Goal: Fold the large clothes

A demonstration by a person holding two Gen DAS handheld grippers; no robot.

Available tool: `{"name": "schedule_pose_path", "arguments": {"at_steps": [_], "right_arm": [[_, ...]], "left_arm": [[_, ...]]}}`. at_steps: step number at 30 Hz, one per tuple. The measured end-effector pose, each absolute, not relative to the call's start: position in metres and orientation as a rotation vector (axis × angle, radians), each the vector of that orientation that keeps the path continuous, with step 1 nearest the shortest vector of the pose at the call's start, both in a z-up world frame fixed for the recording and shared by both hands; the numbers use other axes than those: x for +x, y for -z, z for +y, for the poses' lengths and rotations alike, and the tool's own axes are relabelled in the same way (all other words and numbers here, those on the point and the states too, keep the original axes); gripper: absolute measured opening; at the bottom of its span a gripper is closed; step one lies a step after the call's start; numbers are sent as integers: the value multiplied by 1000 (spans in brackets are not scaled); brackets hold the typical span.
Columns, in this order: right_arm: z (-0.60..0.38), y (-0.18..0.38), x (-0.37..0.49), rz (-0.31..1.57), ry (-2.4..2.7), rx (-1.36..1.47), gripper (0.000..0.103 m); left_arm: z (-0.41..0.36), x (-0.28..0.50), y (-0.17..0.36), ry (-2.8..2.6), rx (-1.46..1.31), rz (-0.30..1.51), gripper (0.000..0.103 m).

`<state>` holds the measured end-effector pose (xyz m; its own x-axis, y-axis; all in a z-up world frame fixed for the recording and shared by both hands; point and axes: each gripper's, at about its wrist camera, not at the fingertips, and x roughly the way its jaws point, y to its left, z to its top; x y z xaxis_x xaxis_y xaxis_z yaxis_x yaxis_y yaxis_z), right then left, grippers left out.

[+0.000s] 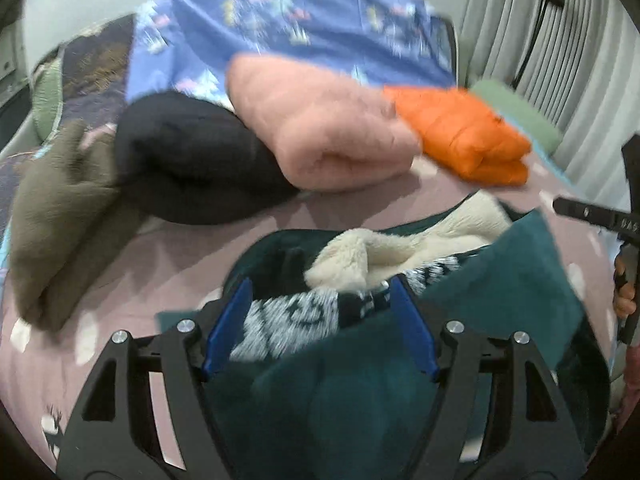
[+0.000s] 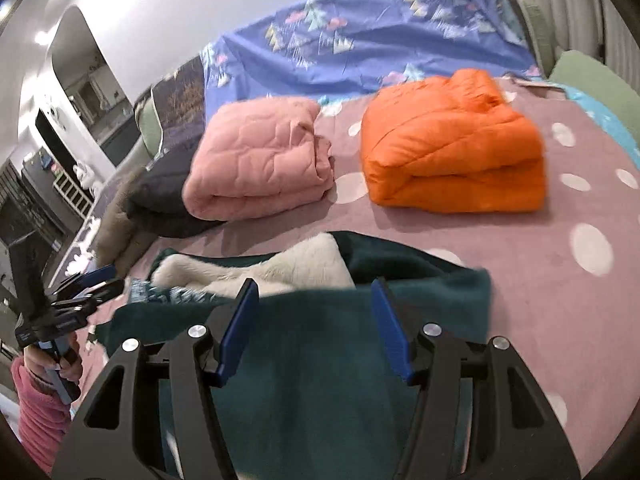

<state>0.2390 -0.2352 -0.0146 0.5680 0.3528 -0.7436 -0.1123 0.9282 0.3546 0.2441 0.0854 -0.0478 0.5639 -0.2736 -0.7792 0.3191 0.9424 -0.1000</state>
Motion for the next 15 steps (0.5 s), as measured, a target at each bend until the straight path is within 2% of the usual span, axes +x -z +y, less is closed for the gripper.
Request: {"name": "schedule_pose_path", "arguments": {"at_steps": [3, 6, 7, 8, 9, 10, 13, 15], "right_arm": [[-229, 44, 270, 1034, -324, 301, 60], [-221, 62, 289, 1088, -347, 288, 63], [-216, 69, 297, 1111, -351, 268, 63], [-214, 73, 298, 1121, -355, 257, 52], [-209, 77, 302, 1128, -361, 244, 24], [-207, 76, 303, 1123, -347, 253, 9], [-207, 55, 296, 999, -338, 242, 8], [-211, 64, 306, 1028, -335, 288, 8]], "left_arm": [[72, 268, 71, 371, 92, 976, 56], [65, 281, 84, 389, 108, 1009, 51], [63, 286, 89, 393, 118, 1026, 44], [63, 289, 91, 383, 132, 1034, 40], [61, 294, 93, 369, 151, 1039, 28], [61, 298, 92, 364, 152, 1039, 22], [62, 303, 85, 351, 157, 996, 18], [60, 312, 93, 324, 175, 996, 17]]}}
